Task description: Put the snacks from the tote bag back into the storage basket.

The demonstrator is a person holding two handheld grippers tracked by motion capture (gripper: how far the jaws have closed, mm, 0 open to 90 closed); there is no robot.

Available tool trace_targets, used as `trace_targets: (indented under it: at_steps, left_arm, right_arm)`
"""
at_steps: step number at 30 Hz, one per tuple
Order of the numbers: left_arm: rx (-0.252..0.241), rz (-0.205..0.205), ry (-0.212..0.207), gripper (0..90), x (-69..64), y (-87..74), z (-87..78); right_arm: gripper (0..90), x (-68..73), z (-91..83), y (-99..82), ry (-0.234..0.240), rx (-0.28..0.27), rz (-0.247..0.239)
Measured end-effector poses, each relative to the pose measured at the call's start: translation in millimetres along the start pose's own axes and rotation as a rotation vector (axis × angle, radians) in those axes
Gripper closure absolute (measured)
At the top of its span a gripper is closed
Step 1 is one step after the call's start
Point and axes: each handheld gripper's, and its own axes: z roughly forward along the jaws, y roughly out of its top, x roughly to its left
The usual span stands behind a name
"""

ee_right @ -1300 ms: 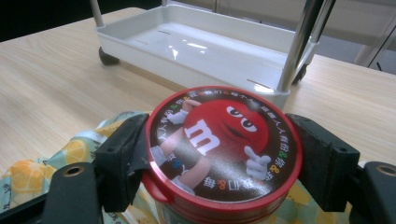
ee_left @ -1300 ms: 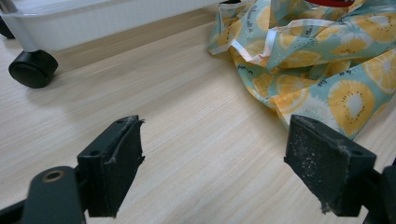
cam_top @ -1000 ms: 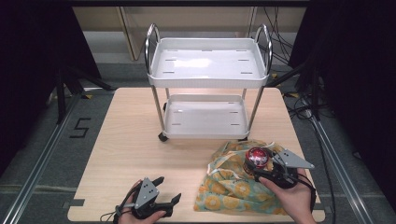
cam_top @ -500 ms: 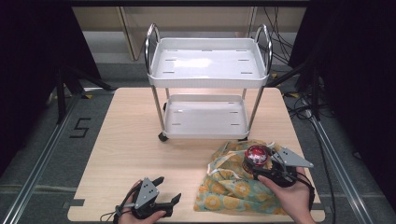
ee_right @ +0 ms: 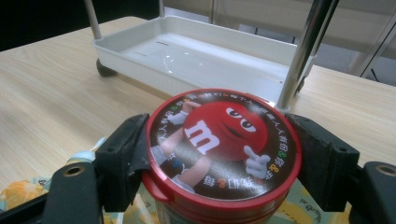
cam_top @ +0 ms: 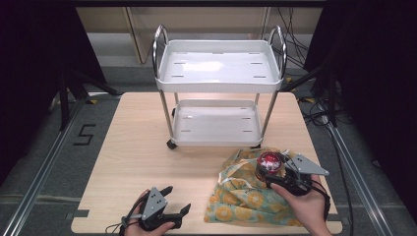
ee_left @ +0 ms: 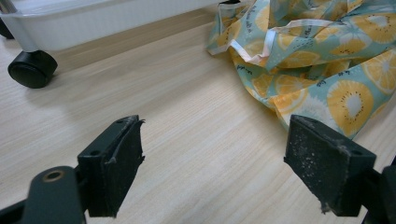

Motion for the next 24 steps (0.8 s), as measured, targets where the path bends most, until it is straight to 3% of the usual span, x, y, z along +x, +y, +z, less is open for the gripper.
trace_targets:
  at_steps: [1, 3, 4, 7, 9, 10, 15, 17, 19, 21, 22, 24]
  left_arm:
    - [0.000, 0.016, -0.004, 18.3, 1.0, 0.4, -0.1]
    - [0.005, 0.018, -0.001, 18.4, 1.2, 0.4, -0.5]
    - [0.005, 0.023, -0.002, 18.4, 1.5, 0.5, -0.6]
    - [0.002, -0.001, -0.003, 18.4, 0.3, 0.0, -0.3]
    - [-0.005, -0.003, -0.005, 18.4, 0.3, -0.3, 0.3]
    - [-0.004, -0.003, -0.005, 18.4, 0.2, -0.2, 0.2]
    - [-0.004, -0.002, -0.005, 18.4, 0.2, -0.2, 0.2]
    - [-0.004, -0.001, -0.005, 18.4, 0.3, -0.2, 0.2]
    - [0.003, 0.000, -0.003, 18.4, 0.2, 0.0, -0.3]
    - [-0.004, 0.000, -0.006, 18.4, 0.3, -0.2, 0.3]
    - [-0.002, 0.002, -0.006, 18.4, 0.3, -0.1, 0.0]
    - [0.004, 0.025, -0.005, 18.4, 1.4, 0.3, -0.3]
  right_arm:
    - [26.7, 2.5, 0.4, -0.2, 0.008, 0.003, 0.031]
    - [26.7, 2.9, -0.4, 0.3, 0.003, 0.012, 0.034]
    - [26.7, 0.8, 0.9, 0.9, 0.007, 0.002, 0.010]
    - [26.7, 4.2, 0.5, 2.0, 0.004, 0.009, 0.041]
    - [26.6, 3.6, 2.0, 2.4, 0.005, -0.004, 0.027]
    - [26.7, 2.0, 2.0, 3.6, -0.004, -0.005, -0.002]
    - [26.7, 3.0, 3.2, 4.2, 0.014, 0.002, 0.003]
    - [26.7, 6.0, 3.2, 3.7, 0.001, 0.006, 0.035]
    - [26.7, 3.6, 5.2, 4.9, 0.007, -0.008, 0.004]
    - [26.7, 5.0, 3.2, 6.0, 0.004, 0.009, 0.039]
    - [26.7, 2.6, 4.6, 7.2, 0.007, -0.017, 0.014]
    - [26.7, 2.6, 4.3, 7.9, 0.006, -0.016, 0.015]
